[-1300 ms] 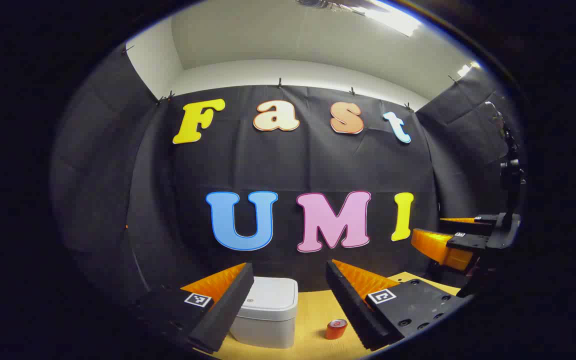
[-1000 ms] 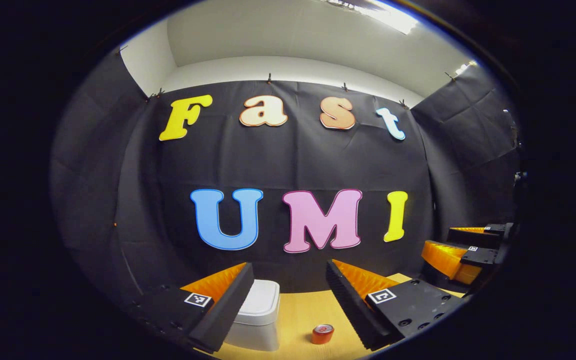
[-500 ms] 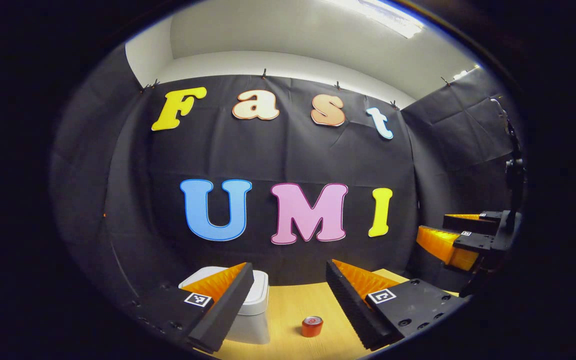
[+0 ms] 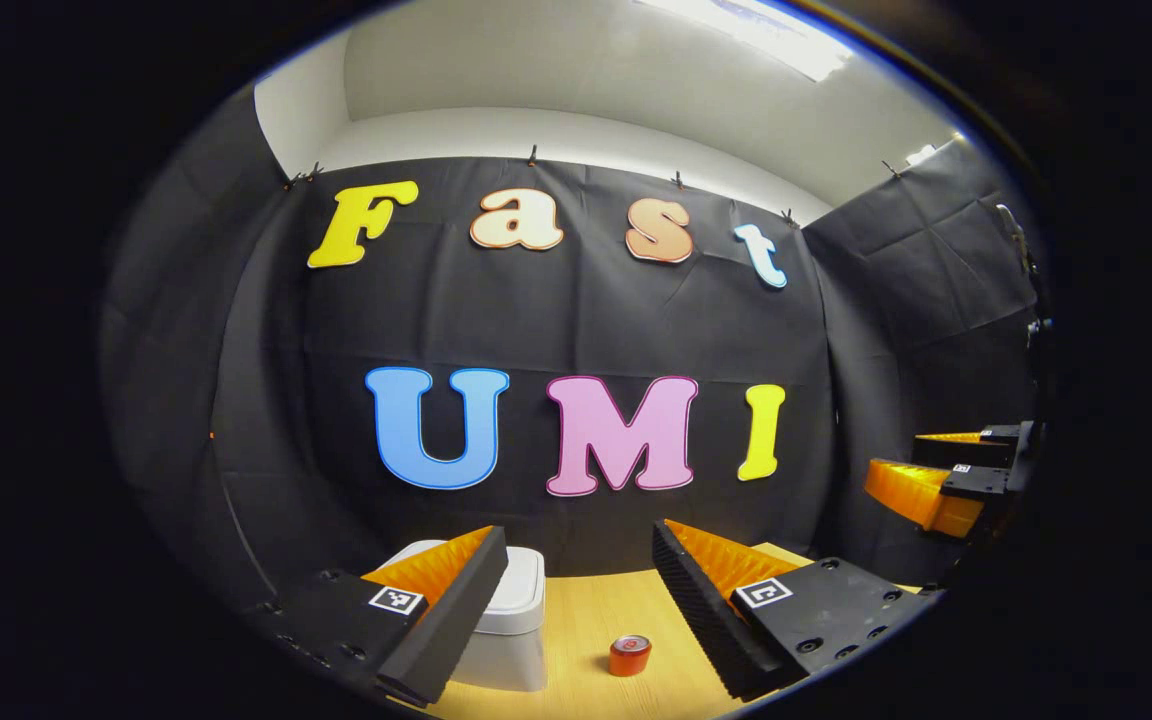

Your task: Press the lid of the desktop garbage bin to open it, pick up the crumpled paper on the desktop and throw it into the bin, then pick up the pop can on the desktop and drop it into the bin, and finally close the garbage bin lid.

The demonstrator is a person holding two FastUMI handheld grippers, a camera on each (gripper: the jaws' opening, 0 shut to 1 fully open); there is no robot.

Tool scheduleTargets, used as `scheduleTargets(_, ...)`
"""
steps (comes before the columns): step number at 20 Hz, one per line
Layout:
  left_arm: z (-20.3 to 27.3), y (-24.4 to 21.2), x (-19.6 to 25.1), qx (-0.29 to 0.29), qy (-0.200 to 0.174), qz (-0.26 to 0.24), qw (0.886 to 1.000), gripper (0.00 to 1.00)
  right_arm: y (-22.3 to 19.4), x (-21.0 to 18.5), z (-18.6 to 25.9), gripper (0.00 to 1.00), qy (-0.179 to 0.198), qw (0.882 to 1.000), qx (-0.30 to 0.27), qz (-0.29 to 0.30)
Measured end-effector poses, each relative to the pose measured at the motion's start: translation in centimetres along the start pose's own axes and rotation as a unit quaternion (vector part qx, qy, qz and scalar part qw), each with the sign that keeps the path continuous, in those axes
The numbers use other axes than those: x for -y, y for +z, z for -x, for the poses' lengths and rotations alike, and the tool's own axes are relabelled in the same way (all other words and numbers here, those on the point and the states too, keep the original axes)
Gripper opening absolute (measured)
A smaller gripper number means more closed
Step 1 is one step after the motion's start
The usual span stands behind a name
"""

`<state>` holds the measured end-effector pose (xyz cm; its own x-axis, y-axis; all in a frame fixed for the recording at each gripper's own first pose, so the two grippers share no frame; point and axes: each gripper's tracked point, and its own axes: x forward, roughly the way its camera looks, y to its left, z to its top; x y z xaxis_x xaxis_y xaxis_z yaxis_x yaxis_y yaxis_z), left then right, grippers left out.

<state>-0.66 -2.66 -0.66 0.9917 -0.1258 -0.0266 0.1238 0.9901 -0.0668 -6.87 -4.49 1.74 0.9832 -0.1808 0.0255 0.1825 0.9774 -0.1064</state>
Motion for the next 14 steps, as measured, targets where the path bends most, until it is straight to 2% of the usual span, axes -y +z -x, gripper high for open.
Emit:
scheduleTargets(4, -1.3, 0.2, -1.7, -0.003, 0.017, -0.002, 1.000, 0.96, 0.1, -0.2, -0.8, 0.97, 0.008, 1.000, 0.002, 0.001)
scheduleTargets(6, -1.9, 0.0, -2.7, -0.007, 0.025, -0.010, 1.000, 0.87, 0.1, -0.2, -1.2, 0.97, 0.013, 1.000, 0.003, 0.003)
scheduleTargets(9, -3.5, -2.0, -4.1, -0.042, 0.029, 0.001, 0.999, 0.63, -0.4, 0.0, -1.9, 0.98, 0.017, 1.000, -0.001, 0.001)
scheduleTargets(10, -4.0, -2.9, -4.8, -0.056, 0.035, 0.006, 0.998, 0.60, -0.6, 0.1, -2.1, 0.97, 0.018, 1.000, -0.002, 0.001)
scheduleTargets(13, -5.7, -3.9, -6.9, -0.070, 0.054, 0.009, 0.996, 0.28, -1.4, 0.6, -2.8, 0.97, 0.024, 1.000, -0.009, 0.009)
scheduleTargets(14, -6.5, -4.5, -7.4, -0.076, 0.054, 0.004, 0.996, 0.22, -1.7, 0.7, -3.1, 0.98, 0.027, 1.000, -0.012, 0.010)
